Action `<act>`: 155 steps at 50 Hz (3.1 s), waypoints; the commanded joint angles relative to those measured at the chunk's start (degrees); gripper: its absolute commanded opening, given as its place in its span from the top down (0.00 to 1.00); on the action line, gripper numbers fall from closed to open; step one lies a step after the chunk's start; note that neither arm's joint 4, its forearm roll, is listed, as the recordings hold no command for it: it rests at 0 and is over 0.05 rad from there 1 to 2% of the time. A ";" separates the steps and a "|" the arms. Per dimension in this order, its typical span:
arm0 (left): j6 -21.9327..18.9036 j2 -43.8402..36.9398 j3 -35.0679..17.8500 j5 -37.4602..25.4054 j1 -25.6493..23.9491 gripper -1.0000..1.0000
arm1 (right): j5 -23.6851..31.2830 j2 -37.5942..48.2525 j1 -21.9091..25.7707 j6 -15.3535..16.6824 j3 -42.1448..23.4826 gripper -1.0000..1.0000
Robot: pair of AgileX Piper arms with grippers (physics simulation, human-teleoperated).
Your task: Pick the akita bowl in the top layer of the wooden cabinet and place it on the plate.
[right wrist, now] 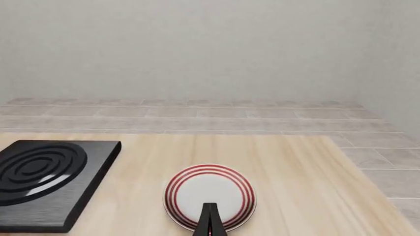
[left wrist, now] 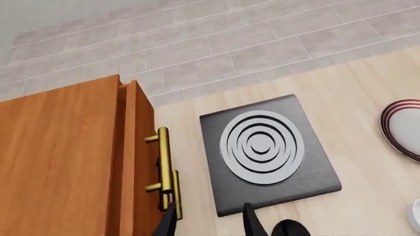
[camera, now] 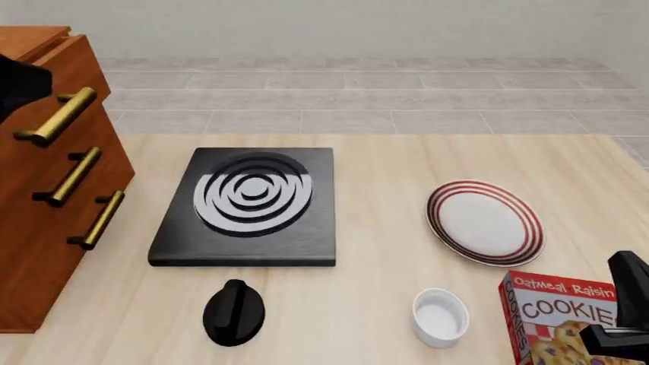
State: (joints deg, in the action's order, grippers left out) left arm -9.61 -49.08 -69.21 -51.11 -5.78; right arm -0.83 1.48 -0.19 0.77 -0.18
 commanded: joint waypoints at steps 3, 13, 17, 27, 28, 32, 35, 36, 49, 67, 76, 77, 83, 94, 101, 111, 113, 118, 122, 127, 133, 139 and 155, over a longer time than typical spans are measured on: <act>-2.79 -3.14 -3.83 -2.11 1.17 0.00 | -0.52 0.62 -0.03 0.12 0.00 1.00; -5.59 -4.52 -3.23 -2.38 3.44 0.00 | 0.00 0.34 -0.05 0.26 -0.06 1.00; -6.32 -5.09 -4.18 -2.78 4.43 0.00 | -0.20 0.58 -0.08 0.26 -0.06 1.00; -8.08 -6.49 -3.58 -0.80 8.04 0.00 | -0.72 1.08 -0.06 0.14 -0.05 1.00; -8.16 -6.61 -3.61 -0.62 8.56 0.00 | -0.74 1.10 -0.07 0.13 -0.05 1.00; -8.70 -6.74 -3.40 -0.34 9.36 0.00 | -0.84 1.21 -0.03 0.12 -0.04 1.00; -9.15 -7.13 -3.50 -0.06 10.10 0.00 | -1.46 1.83 0.01 0.16 -0.04 1.00; -9.35 -7.29 -3.52 0.16 10.54 0.00 | -1.33 1.71 0.01 0.15 -0.04 1.00; -8.59 -7.83 -1.79 1.60 13.12 0.00 | -0.72 1.13 -0.02 0.17 -0.03 1.00; -10.89 -7.49 2.73 4.33 16.80 0.00 | -0.21 0.62 -0.03 0.10 -0.02 1.00; -10.87 -7.37 5.08 5.73 18.04 0.00 | 0.56 -0.16 -0.03 0.09 -0.02 1.00; -10.83 -7.29 5.33 5.80 17.99 0.00 | 0.69 -0.29 -0.02 0.11 -0.01 1.00; -10.71 -6.97 7.86 7.26 18.49 0.00 | 0.18 0.26 0.00 0.20 -0.01 1.00; -11.68 -6.81 9.11 8.23 19.91 0.00 | -2.26 2.82 0.02 0.57 -0.01 1.00; -12.01 -6.76 10.48 9.52 20.63 0.00 | -2.82 3.44 0.06 0.73 -0.02 1.00; -12.30 -6.51 11.71 10.17 20.99 0.00 | -3.32 3.99 0.05 0.84 -0.03 1.00; -12.39 -6.30 12.21 10.38 21.10 0.00 | -3.18 3.83 0.06 0.86 -0.03 1.00; -12.11 -6.06 13.36 10.90 21.32 0.00 | -3.39 4.04 0.06 0.85 -0.02 1.00; -11.91 -5.78 14.49 11.36 21.56 0.00 | -3.38 4.02 0.06 0.83 -0.02 1.00; -12.08 -5.38 15.76 11.74 22.25 0.00 | -2.82 3.48 0.07 0.83 -0.02 1.00; -11.76 -5.07 17.02 12.18 22.37 0.00 | -2.74 3.38 0.09 0.84 -0.02 1.00; -11.27 -4.86 18.43 12.74 22.12 0.00 | -1.99 2.63 0.07 0.81 -0.03 1.00; -8.91 -4.31 18.31 11.62 17.82 0.00 | -0.84 1.44 0.05 0.72 -0.04 1.00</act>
State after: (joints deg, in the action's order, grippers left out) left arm -19.38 -53.59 -53.83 -37.57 13.61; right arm -2.33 3.61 -0.12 1.54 -0.22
